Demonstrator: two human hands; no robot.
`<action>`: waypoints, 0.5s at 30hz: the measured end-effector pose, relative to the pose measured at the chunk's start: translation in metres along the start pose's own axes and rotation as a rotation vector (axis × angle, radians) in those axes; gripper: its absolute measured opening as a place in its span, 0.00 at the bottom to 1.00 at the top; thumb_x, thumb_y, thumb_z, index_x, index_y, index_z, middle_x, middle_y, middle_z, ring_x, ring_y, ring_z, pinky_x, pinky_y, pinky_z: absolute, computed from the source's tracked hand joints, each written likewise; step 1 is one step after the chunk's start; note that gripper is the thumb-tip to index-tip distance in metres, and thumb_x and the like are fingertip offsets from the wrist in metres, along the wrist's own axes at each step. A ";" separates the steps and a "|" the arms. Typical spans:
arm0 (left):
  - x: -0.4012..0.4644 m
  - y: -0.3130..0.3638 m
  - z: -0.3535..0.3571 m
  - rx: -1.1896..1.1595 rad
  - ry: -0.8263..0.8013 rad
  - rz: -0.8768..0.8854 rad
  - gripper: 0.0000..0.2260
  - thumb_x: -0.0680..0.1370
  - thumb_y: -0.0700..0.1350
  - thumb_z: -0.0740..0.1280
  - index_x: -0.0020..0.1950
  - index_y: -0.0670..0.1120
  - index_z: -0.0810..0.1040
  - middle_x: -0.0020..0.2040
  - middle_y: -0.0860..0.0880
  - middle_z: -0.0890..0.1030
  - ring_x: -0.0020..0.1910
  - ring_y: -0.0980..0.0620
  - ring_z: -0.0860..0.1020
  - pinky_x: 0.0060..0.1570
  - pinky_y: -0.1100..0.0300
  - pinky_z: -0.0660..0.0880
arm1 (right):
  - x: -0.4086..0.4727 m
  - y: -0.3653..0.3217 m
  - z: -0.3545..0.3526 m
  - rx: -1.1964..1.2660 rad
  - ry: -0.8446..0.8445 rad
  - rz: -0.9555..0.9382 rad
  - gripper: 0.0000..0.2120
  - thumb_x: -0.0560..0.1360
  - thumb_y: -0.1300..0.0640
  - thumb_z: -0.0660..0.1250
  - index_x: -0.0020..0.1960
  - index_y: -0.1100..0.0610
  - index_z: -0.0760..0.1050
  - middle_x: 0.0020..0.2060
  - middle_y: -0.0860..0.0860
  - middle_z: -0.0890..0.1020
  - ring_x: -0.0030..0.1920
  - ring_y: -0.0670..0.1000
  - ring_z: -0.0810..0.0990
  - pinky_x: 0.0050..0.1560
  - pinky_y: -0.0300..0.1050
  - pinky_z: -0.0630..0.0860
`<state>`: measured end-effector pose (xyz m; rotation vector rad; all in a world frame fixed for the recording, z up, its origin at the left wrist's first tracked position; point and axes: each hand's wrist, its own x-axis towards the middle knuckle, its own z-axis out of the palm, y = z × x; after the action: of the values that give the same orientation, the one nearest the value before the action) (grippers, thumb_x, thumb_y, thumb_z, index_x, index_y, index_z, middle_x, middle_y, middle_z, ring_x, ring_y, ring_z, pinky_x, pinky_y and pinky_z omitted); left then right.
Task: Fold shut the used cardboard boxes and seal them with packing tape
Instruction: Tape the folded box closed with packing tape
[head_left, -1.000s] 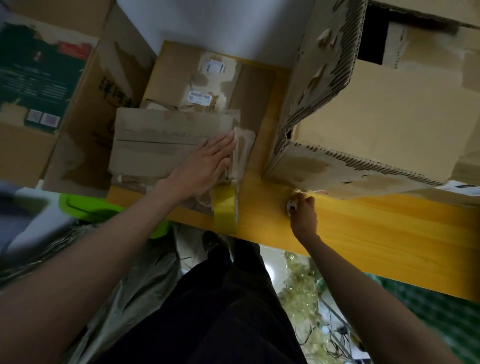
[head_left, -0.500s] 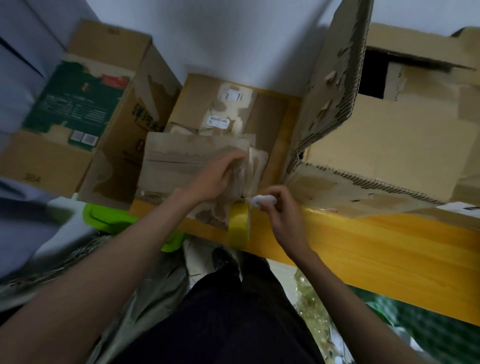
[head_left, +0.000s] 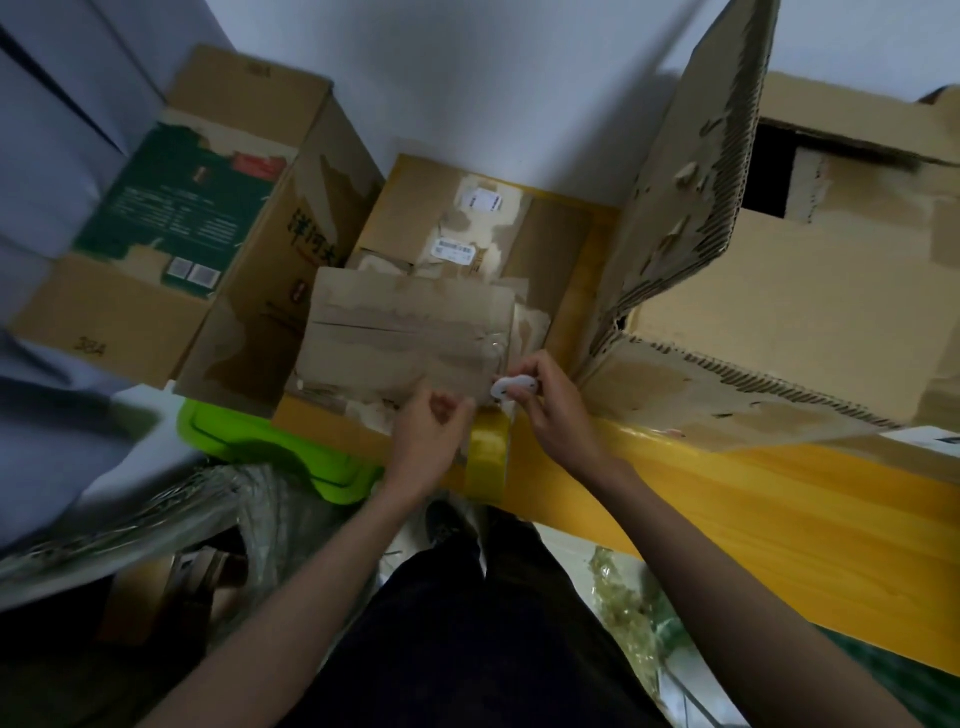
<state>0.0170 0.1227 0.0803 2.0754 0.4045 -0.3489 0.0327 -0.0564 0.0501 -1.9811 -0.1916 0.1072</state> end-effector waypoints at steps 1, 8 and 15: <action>-0.008 -0.009 0.006 -0.016 -0.087 -0.106 0.13 0.79 0.55 0.70 0.54 0.46 0.77 0.48 0.51 0.81 0.47 0.52 0.80 0.43 0.59 0.74 | -0.001 -0.001 0.000 0.009 0.005 0.006 0.04 0.83 0.60 0.63 0.50 0.54 0.70 0.45 0.50 0.75 0.44 0.52 0.75 0.42 0.46 0.72; -0.022 -0.033 0.020 -0.191 -0.304 -0.259 0.10 0.79 0.50 0.71 0.54 0.44 0.84 0.53 0.45 0.85 0.53 0.48 0.82 0.59 0.50 0.78 | -0.001 -0.009 -0.006 0.025 0.003 0.016 0.04 0.81 0.62 0.67 0.49 0.58 0.71 0.43 0.52 0.76 0.43 0.52 0.76 0.41 0.43 0.71; -0.031 -0.035 0.006 -0.277 -0.388 -0.284 0.13 0.78 0.55 0.71 0.54 0.47 0.85 0.52 0.51 0.86 0.55 0.54 0.82 0.56 0.57 0.76 | -0.003 -0.021 -0.006 0.057 0.058 0.017 0.07 0.79 0.63 0.68 0.47 0.54 0.71 0.41 0.42 0.75 0.40 0.43 0.75 0.40 0.38 0.71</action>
<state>-0.0257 0.1300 0.0629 1.6339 0.4814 -0.8030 0.0295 -0.0543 0.0718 -1.9264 -0.1330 0.0650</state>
